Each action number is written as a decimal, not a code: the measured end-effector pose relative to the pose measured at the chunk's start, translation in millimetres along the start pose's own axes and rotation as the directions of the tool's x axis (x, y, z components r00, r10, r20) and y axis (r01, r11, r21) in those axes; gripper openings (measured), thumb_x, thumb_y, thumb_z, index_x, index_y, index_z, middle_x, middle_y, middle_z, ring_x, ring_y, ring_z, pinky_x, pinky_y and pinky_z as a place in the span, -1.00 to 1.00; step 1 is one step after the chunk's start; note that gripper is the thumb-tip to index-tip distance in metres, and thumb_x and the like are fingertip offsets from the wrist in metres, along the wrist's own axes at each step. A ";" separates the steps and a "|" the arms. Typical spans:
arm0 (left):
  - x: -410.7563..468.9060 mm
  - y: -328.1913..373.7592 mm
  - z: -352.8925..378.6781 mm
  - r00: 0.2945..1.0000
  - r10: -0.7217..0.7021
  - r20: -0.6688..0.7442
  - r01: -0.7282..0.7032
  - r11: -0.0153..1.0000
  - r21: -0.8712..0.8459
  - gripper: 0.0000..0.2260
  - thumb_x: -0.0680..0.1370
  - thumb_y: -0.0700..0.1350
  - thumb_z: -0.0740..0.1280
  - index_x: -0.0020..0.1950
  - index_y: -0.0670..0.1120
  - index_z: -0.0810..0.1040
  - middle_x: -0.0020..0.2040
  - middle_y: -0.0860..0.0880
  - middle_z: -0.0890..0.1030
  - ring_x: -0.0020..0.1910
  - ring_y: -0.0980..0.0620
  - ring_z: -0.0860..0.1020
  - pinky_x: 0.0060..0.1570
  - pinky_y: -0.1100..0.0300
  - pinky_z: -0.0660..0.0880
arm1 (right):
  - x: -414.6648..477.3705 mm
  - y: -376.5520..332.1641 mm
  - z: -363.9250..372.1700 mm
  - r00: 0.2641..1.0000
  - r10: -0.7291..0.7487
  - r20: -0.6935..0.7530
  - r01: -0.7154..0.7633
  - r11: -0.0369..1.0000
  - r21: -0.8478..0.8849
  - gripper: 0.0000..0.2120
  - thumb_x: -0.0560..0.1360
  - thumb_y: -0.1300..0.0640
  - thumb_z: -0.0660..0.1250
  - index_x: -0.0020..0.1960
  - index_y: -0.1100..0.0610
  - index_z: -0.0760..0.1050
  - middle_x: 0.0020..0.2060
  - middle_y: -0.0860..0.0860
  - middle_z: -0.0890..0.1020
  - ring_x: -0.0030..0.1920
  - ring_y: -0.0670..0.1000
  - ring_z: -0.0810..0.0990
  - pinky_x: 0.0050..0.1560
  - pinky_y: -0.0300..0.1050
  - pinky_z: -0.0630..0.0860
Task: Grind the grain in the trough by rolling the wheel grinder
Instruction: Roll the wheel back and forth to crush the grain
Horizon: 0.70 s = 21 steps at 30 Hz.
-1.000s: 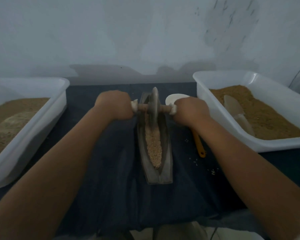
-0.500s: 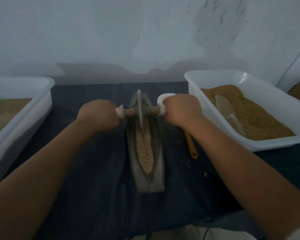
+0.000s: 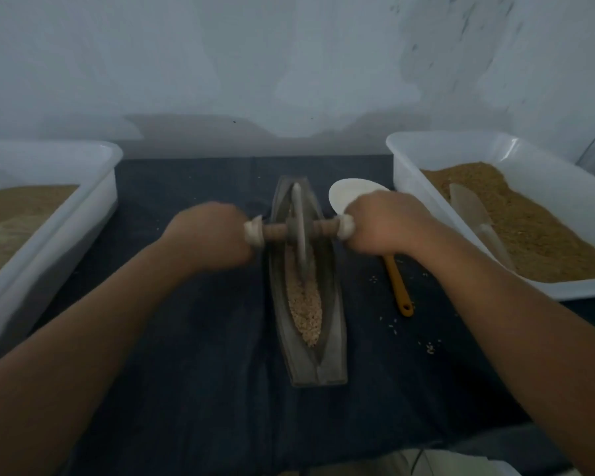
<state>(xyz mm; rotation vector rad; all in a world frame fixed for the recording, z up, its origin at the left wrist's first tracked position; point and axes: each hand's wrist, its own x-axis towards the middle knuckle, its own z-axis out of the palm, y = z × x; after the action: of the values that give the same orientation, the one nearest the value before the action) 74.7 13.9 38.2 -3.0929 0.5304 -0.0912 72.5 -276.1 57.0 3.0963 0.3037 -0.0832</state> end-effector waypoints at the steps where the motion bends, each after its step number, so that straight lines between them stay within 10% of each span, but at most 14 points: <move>1: 14.3 0.6 -0.8 0.993 -0.057 -0.100 0.061 0.997 0.037 -0.67 0.41 0.26 0.28 -0.26 0.00 0.50 -0.26 0.08 0.56 -0.24 -0.04 0.60 -0.26 0.13 0.43 | 16.0 -1.2 0.2 0.994 0.031 -0.106 -0.036 0.999 -0.040 -0.82 0.41 -0.10 0.32 -0.30 -0.04 0.54 -0.39 -0.06 0.60 -0.34 -0.01 0.59 -0.25 0.01 0.62; 6: 38.2 -2.8 1.4 0.984 -0.135 -0.111 0.133 0.991 -0.027 -0.60 0.45 0.34 0.29 -0.19 0.00 0.57 -0.13 0.00 0.64 -0.15 -0.13 0.61 -0.19 0.09 0.46 | 37.5 -5.8 5.5 0.938 -0.016 -0.347 -0.050 0.982 -0.181 -0.76 0.50 -0.12 0.34 -0.28 -0.04 0.54 -0.34 -0.04 0.59 -0.35 0.04 0.56 -0.27 -0.03 0.56; 10: -13.0 -1.4 -8.3 0.984 0.014 0.178 0.005 0.994 -0.105 -0.80 0.39 0.10 0.38 -0.26 -0.01 0.55 -0.25 0.04 0.62 -0.30 0.06 0.57 -0.33 0.20 0.43 | -1.4 -4.2 -5.7 0.992 -0.060 0.108 0.064 0.997 -0.030 -0.89 0.44 -0.04 0.36 -0.23 -0.05 0.59 -0.30 -0.04 0.64 -0.27 0.01 0.63 -0.23 -0.02 0.58; 14: -47.5 10.9 -16.4 0.985 0.136 0.102 -0.140 0.990 0.030 -0.79 0.27 0.16 0.27 -0.33 0.03 0.49 -0.41 0.07 0.53 -0.42 0.14 0.49 -0.43 0.22 0.36 | -53.8 1.8 0.8 0.887 -0.137 0.441 0.047 0.977 0.208 -0.92 0.26 -0.12 0.36 -0.27 -0.16 0.58 -0.40 -0.09 0.64 -0.39 -0.12 0.59 -0.34 -0.10 0.52; 18: -7.6 15.0 -26.8 0.995 0.057 0.084 -0.064 0.995 0.076 -0.76 0.40 0.14 0.34 -0.29 0.00 0.47 -0.32 0.07 0.51 -0.32 0.00 0.53 -0.25 0.12 0.50 | -32.5 -2.0 16.7 1.000 -0.001 -0.015 0.002 0.998 0.063 -0.74 0.45 -0.18 0.29 -0.29 -0.03 0.52 -0.39 -0.05 0.58 -0.36 -0.06 0.55 -0.38 -0.10 0.42; 21: 22.8 12.1 -33.4 0.998 -0.068 0.018 0.067 0.997 0.039 -0.71 0.44 0.19 0.34 -0.27 -0.01 0.47 -0.27 0.04 0.51 -0.23 -0.09 0.55 -0.12 0.02 0.57 | -8.0 -8.4 25.0 0.896 -0.038 -0.443 0.010 0.998 -0.064 -0.64 0.56 -0.18 0.14 -0.25 0.01 0.49 -0.38 -0.06 0.53 -0.36 0.05 0.52 -0.34 -0.09 0.43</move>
<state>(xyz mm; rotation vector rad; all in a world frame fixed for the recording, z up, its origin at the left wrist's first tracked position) 90.2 -4.8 72.7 -3.0707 0.4183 -0.0713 61.7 -270.3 32.3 3.0135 0.3448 0.6315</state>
